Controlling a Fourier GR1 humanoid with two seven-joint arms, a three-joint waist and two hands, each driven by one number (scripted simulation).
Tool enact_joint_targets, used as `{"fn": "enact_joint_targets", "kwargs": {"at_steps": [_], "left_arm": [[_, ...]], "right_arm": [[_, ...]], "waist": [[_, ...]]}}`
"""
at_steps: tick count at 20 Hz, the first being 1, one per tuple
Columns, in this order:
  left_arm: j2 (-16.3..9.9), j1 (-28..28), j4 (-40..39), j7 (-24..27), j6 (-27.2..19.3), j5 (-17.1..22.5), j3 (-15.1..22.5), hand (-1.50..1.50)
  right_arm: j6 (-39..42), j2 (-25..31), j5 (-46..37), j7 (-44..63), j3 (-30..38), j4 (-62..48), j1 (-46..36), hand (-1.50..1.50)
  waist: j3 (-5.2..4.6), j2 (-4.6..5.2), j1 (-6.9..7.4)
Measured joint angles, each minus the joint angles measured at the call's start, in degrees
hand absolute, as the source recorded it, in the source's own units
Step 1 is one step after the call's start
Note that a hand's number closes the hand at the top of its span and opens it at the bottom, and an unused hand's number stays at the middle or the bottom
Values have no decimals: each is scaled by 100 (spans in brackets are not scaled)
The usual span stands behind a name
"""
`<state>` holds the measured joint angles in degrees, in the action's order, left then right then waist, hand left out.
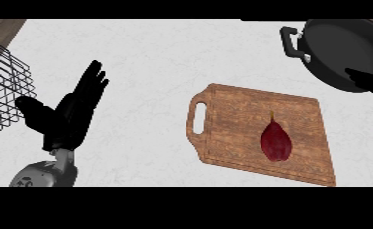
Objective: Pick the pear from the cutting board and place it in the pot
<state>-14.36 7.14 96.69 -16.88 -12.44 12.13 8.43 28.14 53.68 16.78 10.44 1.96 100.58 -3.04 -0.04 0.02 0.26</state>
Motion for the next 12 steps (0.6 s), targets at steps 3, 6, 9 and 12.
{"fn": "enact_joint_targets", "kwargs": {"at_steps": [3, 6, 9, 12], "left_arm": [[91, 0, -37, 36, -10, -107, 1, 0], [174, 27, -2, -63, -19, -185, 18, 0], [171, 25, -68, -30, 103, -187, -117, 0], [167, 135, -74, -133, 188, -189, -249, 0]], "right_arm": [[152, -180, -306, 171, -188, -114, -153, -150], [274, -324, -687, 286, -297, -158, -195, -150], [316, -600, -1112, 371, -397, -192, -225, -150], [291, -891, -1325, 513, -358, 4, -43, -150]], "waist": [[1, 1, 1], [4, 0, -7], [3, -1, -13], [3, -4, -30]]}}
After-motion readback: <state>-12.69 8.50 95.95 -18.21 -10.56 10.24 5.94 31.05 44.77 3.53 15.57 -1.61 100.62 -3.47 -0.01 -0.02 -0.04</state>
